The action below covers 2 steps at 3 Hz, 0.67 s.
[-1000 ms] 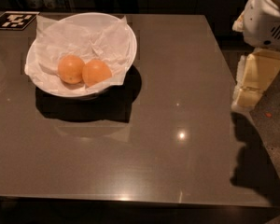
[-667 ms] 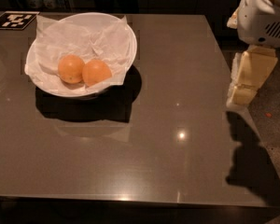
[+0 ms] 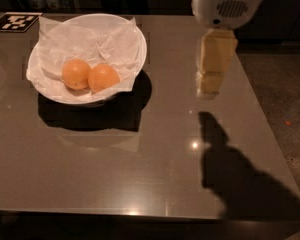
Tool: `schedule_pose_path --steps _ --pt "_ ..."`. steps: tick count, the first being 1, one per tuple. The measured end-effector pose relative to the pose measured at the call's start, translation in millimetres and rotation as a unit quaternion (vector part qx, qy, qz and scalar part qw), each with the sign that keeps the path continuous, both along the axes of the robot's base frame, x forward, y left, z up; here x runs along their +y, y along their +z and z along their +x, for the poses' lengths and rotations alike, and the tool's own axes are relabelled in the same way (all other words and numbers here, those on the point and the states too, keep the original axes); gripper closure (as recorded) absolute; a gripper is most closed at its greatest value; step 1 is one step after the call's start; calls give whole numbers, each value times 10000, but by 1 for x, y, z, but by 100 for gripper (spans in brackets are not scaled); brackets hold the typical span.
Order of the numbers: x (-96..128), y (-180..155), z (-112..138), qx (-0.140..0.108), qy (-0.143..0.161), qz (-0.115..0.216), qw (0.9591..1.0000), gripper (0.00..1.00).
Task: Pick orange from white bowl
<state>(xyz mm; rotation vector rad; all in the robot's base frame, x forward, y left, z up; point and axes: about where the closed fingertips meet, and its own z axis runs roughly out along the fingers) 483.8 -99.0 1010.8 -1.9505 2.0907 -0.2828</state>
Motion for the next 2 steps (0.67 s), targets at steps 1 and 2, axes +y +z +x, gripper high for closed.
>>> schedule_pose_path --steps 1,2 --pt "6 4 3 -108 48 54 9999 0" --pt "14 9 5 -248 88 183 9995 0"
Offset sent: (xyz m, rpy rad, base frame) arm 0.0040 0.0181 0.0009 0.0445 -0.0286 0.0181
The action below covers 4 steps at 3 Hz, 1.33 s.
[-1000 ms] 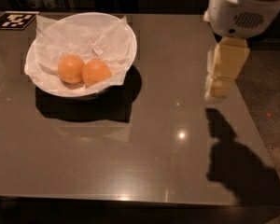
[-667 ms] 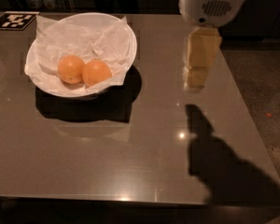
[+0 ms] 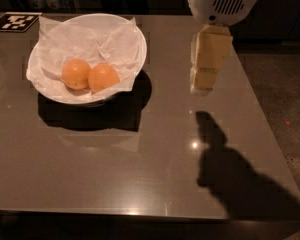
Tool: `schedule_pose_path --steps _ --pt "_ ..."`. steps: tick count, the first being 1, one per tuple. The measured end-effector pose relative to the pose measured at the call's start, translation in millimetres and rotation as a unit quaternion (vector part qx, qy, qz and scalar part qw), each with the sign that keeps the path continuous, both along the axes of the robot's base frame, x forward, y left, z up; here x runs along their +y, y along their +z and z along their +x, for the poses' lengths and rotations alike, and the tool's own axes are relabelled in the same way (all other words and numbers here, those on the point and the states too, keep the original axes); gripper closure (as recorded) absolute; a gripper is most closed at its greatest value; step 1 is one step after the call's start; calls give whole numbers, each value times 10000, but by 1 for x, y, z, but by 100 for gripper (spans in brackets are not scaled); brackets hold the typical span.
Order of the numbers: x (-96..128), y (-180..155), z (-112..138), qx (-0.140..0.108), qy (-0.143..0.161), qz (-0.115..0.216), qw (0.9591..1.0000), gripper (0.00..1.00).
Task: Pick orange from white bowl
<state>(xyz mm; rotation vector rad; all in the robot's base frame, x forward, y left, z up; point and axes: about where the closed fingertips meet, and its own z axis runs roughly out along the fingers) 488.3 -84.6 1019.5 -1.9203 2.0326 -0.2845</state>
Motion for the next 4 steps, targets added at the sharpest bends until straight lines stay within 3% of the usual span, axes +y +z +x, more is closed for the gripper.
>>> schedule_pose_path --steps 2,3,4 --pt "94 2 32 -45 632 -207 9978 0" --pt "125 9 45 -83 1077 -131 9941 0" --pt "131 13 47 -210 1107 32 9936 0"
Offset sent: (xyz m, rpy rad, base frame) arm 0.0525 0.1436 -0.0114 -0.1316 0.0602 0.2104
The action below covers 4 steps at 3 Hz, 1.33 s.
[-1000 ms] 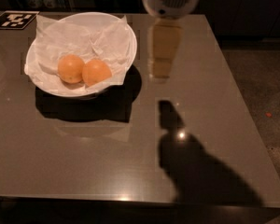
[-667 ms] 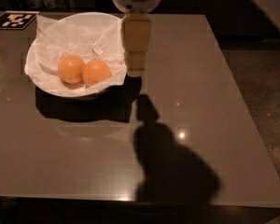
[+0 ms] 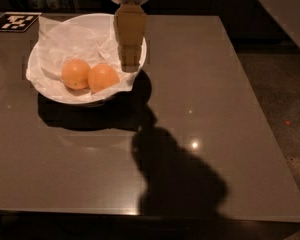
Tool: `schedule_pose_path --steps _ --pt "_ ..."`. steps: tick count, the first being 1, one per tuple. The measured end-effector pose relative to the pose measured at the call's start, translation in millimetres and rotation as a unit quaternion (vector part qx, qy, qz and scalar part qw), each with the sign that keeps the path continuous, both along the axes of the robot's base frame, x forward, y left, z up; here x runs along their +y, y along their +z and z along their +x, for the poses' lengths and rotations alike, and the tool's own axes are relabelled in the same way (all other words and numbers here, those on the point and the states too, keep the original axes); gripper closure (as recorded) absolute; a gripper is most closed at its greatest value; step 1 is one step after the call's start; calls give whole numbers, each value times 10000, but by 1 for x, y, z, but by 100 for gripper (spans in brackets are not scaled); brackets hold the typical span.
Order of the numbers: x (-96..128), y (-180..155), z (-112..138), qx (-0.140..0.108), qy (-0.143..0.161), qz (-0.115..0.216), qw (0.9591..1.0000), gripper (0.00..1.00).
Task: Pick orange from white bowl
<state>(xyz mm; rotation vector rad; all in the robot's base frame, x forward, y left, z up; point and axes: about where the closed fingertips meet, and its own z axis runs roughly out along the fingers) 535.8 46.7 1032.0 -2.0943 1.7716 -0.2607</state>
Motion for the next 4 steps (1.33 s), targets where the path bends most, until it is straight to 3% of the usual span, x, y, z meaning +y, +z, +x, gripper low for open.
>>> schedule_pose_path --steps 1,2,4 --pt "11 -14 19 275 -262 181 9991 0" --pt "22 -31 39 640 -489 343 9962 8" --pt "40 -66 59 1317 -615 603 9875 16"
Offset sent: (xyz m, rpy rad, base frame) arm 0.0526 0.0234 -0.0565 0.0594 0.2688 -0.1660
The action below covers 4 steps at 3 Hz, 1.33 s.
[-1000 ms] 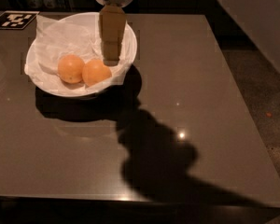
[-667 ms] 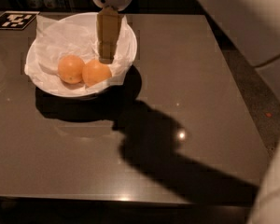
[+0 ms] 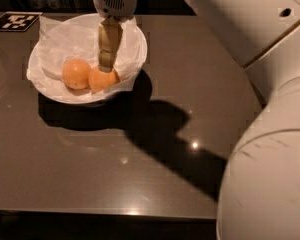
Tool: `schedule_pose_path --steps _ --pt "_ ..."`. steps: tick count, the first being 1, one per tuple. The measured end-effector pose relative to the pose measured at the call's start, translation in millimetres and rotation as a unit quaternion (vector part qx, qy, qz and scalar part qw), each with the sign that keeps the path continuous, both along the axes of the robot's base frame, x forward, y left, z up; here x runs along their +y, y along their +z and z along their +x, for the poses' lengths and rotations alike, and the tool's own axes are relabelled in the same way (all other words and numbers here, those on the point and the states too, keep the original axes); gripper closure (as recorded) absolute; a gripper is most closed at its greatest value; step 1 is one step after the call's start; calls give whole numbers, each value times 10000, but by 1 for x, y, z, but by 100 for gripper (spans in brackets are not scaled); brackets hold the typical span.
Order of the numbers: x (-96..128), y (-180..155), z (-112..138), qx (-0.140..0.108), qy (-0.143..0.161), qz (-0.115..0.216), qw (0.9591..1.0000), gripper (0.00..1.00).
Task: Pick orange from white bowl
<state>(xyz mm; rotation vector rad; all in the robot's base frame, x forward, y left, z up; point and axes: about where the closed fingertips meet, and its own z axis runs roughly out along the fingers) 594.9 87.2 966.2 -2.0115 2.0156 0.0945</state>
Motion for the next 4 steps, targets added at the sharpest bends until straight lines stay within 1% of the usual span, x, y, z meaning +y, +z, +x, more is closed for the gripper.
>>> schedule_pose_path --steps 1,2,4 --pt "9 -18 7 281 -24 124 9995 16" --pt "10 -35 14 540 -127 231 9982 16" --pt "12 -70 23 1028 -265 375 9936 18"
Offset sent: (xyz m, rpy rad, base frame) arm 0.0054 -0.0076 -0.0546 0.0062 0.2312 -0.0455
